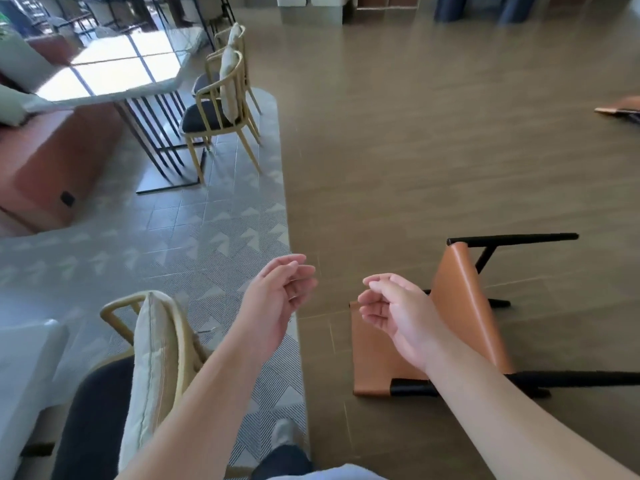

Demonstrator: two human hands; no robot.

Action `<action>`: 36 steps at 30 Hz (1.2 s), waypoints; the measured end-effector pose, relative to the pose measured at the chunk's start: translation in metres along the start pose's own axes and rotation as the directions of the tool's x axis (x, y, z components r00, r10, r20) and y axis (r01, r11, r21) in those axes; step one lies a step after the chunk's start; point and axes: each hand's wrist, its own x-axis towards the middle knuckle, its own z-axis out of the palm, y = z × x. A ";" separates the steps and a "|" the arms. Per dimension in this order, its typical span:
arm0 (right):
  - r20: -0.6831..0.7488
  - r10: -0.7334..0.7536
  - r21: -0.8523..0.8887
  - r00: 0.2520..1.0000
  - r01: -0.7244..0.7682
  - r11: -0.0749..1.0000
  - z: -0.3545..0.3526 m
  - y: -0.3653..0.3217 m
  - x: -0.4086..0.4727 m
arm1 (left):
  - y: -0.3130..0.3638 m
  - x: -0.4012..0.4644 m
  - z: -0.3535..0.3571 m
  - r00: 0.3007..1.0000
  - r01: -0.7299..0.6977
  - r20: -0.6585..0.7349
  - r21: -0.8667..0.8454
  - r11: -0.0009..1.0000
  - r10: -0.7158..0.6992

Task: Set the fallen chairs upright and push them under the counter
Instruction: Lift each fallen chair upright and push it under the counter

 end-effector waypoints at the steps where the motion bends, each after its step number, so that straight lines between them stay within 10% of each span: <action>1: -0.025 -0.001 0.008 1.000 0.002 1.000 0.000 -0.004 0.010 | 0.001 0.016 0.004 1.000 0.017 0.018 -0.001 1.000 -0.017; 8: -0.248 -0.027 0.069 0.968 0.045 0.997 0.008 -0.035 0.104 | 0.010 0.158 0.052 0.942 0.182 0.292 -0.027 0.983 -0.166; 22: -0.687 0.008 0.215 0.727 0.193 0.957 0.029 -0.090 0.184 | 0.047 0.338 0.135 0.589 0.313 0.669 0.329 0.891 -0.454; 36: -0.785 -0.014 0.185 0.619 0.256 0.949 -0.025 -0.059 0.165 | 0.029 0.318 0.179 0.477 -0.089 0.735 0.586 0.805 -0.482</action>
